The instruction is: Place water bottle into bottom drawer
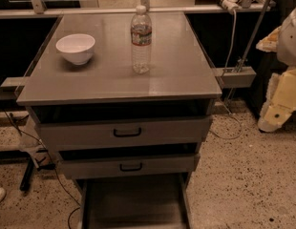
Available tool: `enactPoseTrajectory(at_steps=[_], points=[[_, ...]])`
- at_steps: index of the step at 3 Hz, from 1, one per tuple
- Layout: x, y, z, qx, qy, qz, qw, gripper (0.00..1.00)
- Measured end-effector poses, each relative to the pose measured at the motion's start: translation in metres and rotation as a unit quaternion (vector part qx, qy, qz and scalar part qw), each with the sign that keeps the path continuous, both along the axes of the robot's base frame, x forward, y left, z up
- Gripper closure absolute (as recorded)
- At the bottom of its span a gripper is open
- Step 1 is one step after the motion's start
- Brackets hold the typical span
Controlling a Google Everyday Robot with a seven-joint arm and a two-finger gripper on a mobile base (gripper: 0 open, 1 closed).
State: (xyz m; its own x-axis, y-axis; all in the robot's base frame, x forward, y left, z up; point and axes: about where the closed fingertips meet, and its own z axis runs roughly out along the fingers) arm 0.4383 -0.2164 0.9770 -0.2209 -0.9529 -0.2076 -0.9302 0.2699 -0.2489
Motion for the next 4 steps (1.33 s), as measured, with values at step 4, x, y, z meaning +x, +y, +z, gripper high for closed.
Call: enactPoseTrajectory(at_steps=[4], points=[[0.075, -0.013, 0.028, 0.102, -0.015, -0.159, 0.9819, 0.00]])
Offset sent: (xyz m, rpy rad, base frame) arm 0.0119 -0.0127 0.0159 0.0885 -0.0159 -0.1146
